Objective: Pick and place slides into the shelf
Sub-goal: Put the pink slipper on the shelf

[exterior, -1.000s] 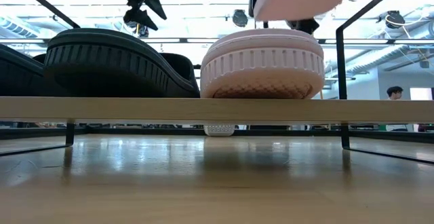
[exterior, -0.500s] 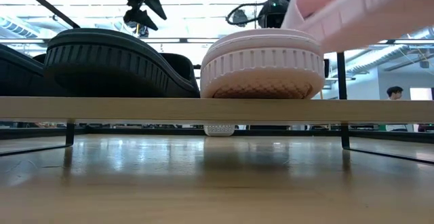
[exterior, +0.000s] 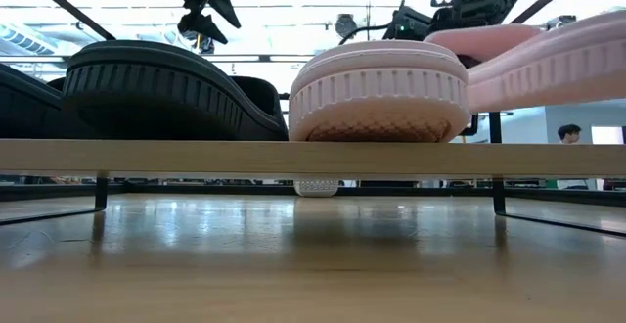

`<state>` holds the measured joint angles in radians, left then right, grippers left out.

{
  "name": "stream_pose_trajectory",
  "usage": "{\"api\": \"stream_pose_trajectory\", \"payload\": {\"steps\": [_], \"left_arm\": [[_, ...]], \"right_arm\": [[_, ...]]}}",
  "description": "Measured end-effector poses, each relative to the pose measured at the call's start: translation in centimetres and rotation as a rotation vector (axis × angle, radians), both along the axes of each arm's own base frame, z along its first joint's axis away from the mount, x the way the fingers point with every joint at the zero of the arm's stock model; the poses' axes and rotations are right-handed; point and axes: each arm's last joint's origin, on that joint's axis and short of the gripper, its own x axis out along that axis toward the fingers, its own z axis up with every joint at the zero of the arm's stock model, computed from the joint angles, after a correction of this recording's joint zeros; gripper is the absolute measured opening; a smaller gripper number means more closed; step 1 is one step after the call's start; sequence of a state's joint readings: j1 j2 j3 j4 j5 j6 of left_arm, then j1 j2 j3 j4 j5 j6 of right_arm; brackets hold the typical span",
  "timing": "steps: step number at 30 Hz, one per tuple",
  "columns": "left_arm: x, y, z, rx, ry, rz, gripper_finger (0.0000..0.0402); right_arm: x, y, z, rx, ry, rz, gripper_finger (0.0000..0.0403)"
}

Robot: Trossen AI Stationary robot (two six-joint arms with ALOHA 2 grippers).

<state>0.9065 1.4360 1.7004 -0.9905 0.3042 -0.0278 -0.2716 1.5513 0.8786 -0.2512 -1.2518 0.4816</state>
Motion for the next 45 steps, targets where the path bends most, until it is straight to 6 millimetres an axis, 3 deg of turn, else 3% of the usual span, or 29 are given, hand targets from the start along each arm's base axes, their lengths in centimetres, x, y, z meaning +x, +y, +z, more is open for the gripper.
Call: {"api": "stream_pose_trajectory", "payload": {"steps": [9,25,45], "left_arm": [[0.0,0.0,0.0,-0.002,-0.002,0.002,0.0285],[0.0,0.0,0.0,-0.002,-0.001,0.002,0.0285],[0.0,0.0,0.0,0.004,0.002,-0.004,0.0285]], "right_arm": [[-0.1,-0.2,-0.2,-0.014,-0.027,0.002,0.0],[0.9,-0.2,-2.4,0.031,0.009,0.023,0.0],[1.0,-0.3,-2.4,0.021,-0.003,0.022,0.0]]}}
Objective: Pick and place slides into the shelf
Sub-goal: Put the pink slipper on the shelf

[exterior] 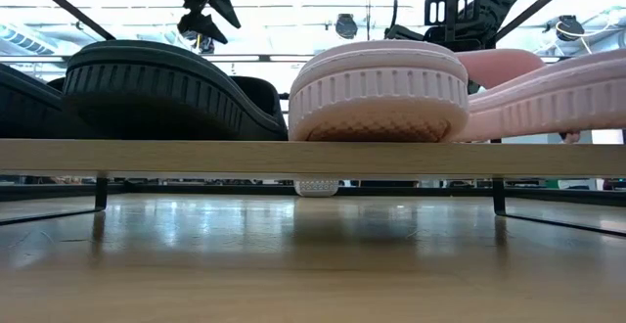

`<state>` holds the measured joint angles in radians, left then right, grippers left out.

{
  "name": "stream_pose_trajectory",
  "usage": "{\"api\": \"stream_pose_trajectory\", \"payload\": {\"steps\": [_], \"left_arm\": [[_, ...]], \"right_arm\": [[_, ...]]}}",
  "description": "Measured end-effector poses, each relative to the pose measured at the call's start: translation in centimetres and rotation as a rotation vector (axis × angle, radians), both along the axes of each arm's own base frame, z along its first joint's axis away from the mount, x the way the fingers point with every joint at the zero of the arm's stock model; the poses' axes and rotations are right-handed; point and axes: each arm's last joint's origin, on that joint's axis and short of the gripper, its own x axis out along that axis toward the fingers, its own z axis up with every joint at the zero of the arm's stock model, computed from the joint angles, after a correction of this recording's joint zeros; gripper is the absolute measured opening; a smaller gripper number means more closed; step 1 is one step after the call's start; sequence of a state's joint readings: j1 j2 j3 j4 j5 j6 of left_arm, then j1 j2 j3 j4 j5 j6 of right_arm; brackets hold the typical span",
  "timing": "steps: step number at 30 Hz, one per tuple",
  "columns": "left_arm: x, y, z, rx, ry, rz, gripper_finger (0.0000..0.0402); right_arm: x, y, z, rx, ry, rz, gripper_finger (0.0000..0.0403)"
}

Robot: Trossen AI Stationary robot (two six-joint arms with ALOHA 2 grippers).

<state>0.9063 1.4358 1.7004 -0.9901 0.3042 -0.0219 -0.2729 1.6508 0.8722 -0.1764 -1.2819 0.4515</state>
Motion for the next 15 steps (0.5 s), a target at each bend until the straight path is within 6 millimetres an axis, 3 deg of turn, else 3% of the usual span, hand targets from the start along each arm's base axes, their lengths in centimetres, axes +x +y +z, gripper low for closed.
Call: {"api": "stream_pose_trajectory", "payload": {"steps": [6,15], "left_arm": [[0.0,0.0,0.0,-0.001,-0.001,0.001,0.0285],[0.0,0.0,0.0,-0.002,-0.001,0.001,0.0285]], "right_arm": [[0.1,-0.05,-0.57,0.007,0.02,0.0,0.0005],[0.17,-0.57,-0.84,0.002,0.015,-0.017,0.0053]]}}
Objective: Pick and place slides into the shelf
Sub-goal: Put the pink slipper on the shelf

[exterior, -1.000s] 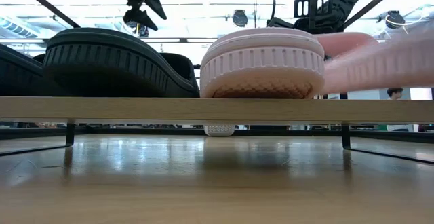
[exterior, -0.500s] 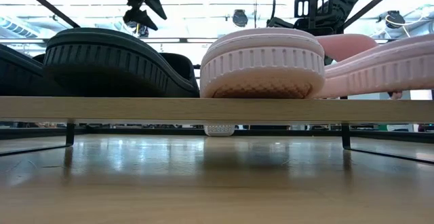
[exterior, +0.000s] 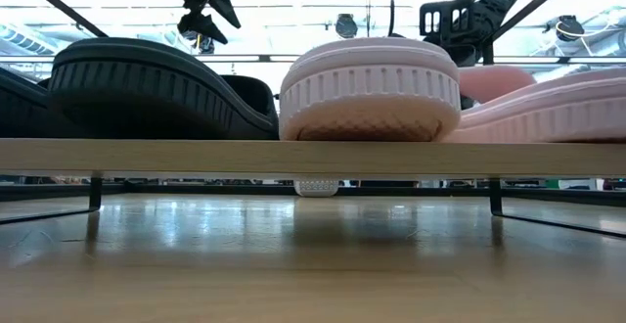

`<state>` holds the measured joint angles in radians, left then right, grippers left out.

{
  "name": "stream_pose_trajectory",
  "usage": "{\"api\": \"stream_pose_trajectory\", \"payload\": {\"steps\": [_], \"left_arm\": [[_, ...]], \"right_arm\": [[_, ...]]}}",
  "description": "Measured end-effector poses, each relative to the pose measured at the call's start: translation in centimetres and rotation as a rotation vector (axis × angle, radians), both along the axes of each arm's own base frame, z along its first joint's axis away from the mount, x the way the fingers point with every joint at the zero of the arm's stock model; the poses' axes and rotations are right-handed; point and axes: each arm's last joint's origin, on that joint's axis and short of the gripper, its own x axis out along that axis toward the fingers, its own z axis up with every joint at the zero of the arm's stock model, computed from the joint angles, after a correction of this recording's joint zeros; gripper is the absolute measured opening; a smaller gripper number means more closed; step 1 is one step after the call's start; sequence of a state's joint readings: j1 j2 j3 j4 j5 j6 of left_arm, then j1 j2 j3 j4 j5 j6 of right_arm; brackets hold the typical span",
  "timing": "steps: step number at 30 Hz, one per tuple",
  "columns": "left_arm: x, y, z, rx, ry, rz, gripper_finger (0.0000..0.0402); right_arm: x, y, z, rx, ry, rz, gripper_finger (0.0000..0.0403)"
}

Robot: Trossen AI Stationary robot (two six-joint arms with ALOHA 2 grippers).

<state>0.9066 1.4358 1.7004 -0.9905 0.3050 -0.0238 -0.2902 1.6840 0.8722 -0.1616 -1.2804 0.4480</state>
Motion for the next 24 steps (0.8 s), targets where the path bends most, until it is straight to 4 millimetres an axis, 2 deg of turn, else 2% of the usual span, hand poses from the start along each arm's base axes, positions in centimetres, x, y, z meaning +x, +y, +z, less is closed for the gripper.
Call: {"api": "stream_pose_trajectory", "payload": {"steps": [8,17,24], "left_arm": [[0.0,-0.01,0.01,-0.001,-0.002,-0.003,0.0285],[0.02,-0.01,0.0,0.0,-0.001,-0.005,0.0285],[0.01,-0.01,0.0,0.0,-0.001,-0.005,0.0285]], "right_arm": [[-0.05,-0.32,0.03,0.007,0.002,-0.011,0.007],[0.08,0.52,0.09,0.028,-0.001,0.029,0.0087],[0.07,0.44,0.1,0.026,-0.004,0.027,0.0091]]}}
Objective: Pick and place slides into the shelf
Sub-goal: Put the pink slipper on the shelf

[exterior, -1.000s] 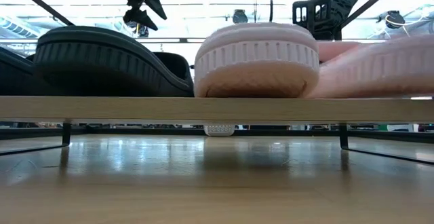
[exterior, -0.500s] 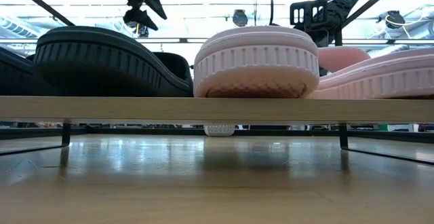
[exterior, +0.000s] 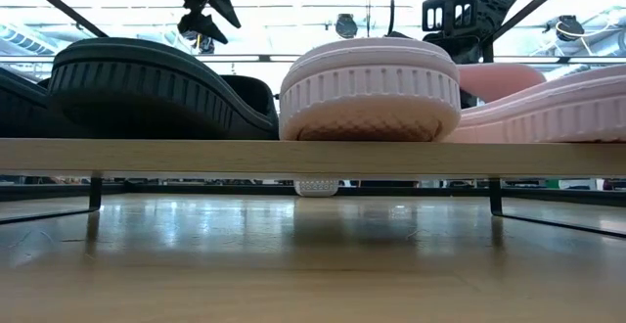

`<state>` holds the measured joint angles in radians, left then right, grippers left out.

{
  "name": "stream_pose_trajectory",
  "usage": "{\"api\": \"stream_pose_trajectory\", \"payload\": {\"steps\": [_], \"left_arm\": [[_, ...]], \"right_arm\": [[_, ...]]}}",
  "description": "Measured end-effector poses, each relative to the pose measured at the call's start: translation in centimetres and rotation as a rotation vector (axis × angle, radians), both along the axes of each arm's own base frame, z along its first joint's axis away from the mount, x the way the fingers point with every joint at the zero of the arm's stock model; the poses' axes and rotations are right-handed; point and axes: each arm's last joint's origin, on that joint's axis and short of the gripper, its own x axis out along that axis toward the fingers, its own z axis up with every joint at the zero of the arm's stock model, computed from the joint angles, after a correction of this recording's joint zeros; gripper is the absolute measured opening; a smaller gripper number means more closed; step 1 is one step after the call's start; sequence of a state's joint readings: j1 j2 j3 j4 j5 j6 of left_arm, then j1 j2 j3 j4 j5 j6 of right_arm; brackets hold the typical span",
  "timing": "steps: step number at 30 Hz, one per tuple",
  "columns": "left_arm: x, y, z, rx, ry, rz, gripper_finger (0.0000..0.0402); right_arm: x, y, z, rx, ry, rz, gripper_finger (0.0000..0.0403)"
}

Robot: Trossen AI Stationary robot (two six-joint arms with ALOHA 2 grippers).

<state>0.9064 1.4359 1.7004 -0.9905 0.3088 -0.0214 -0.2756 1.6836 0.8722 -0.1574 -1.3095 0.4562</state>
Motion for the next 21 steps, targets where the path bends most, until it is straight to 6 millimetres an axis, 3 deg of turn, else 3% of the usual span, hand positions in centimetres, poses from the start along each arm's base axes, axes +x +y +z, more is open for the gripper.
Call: {"api": "stream_pose_trajectory", "payload": {"steps": [21], "left_arm": [[0.0,-0.01,0.01,-0.002,-0.001,0.001,0.0285]], "right_arm": [[0.01,-0.11,-0.13,-0.063,-0.026,-0.017,0.0091]]}}
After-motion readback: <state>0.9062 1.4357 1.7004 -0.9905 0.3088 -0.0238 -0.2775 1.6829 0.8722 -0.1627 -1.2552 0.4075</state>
